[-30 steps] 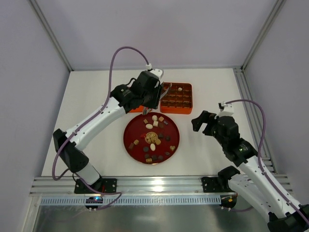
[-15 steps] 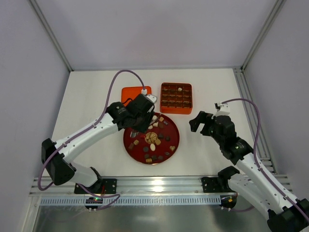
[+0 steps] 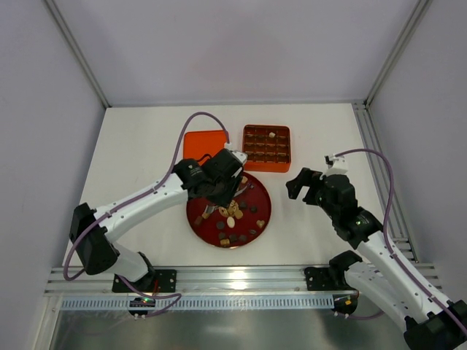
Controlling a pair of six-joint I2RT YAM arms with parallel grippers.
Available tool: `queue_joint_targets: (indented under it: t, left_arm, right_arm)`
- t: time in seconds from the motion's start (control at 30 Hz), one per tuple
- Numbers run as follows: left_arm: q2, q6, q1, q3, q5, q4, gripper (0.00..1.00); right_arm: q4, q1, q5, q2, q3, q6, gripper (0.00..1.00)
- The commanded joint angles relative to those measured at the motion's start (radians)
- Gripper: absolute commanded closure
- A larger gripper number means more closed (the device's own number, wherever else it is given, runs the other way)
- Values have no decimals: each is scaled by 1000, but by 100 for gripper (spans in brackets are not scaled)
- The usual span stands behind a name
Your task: Pack the chocolate
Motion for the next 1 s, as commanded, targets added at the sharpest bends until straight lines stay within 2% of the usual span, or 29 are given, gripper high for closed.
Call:
queue_joint_targets:
  t: [0.0,0.97]
  left_arm:
    - [13,-11,-7,-1,8,42,57]
    - [93,0,-10,-21,-1,82,57]
  right_arm:
    - [35,3,11,-15,-5,-2,0]
    - [39,3,21,-29,-26,2,0]
